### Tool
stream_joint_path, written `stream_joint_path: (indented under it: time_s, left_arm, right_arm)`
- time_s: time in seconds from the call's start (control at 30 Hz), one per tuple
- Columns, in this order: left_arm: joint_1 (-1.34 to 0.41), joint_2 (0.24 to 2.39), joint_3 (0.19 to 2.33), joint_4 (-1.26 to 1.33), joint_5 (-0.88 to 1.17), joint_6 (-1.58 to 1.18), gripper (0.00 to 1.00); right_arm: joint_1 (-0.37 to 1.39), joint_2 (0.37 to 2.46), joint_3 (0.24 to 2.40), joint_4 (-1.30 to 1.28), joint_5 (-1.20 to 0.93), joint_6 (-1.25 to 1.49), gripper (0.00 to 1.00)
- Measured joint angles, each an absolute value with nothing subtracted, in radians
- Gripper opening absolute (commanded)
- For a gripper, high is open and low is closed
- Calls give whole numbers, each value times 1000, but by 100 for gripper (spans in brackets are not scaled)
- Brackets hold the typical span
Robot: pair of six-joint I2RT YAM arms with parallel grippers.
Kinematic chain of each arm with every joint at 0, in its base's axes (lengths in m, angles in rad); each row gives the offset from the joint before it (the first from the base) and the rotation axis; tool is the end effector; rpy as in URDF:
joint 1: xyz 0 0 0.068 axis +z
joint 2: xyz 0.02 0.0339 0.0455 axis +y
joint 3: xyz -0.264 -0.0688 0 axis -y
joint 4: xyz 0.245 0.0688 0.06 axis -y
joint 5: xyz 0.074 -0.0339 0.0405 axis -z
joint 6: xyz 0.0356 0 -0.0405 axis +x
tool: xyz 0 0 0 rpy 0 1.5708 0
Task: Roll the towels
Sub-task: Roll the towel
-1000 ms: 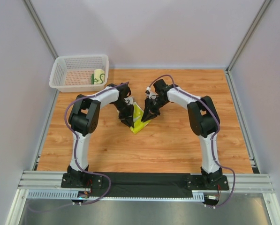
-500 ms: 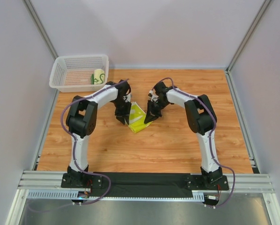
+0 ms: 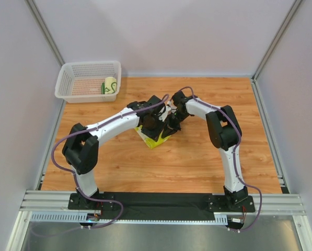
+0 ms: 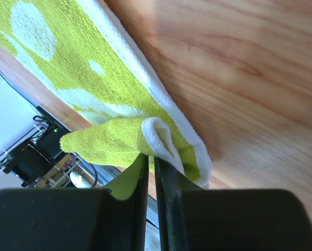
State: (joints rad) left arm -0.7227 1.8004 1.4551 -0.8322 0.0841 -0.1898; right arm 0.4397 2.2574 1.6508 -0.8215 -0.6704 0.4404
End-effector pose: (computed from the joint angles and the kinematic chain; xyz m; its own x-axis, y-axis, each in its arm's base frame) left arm 0.2777 -0.2489 0.2430 -0.8092 0.4630 -0.3617 0.5403 0.8283 -0.1485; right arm 0.3863 0.2062 0.1264 -0.9865 -0.0949 0.1335 0.0078 0.7870 0.6169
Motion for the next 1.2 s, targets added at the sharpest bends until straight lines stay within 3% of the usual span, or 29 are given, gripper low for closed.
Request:
stream_joint_path:
  time_s: [0.53, 0.93, 1.13, 1.2]
  left_arm:
    - [-749, 1884, 1388, -729, 113, -115, 54]
    - [-749, 1942, 1364, -680, -5, -98, 55]
    - [-753, 1934, 1327, -633, -25, -97, 49]
    - [-753, 1926, 1312, -617, -31, -97, 41]
  right_arm:
    - [440, 2257, 1651, -824, -668, 444, 9]
    - [440, 2257, 1651, -831, -665, 444, 9]
    - [440, 2257, 1651, -834, -664, 444, 9]
    - [440, 2255, 1651, -839, -663, 444, 9]
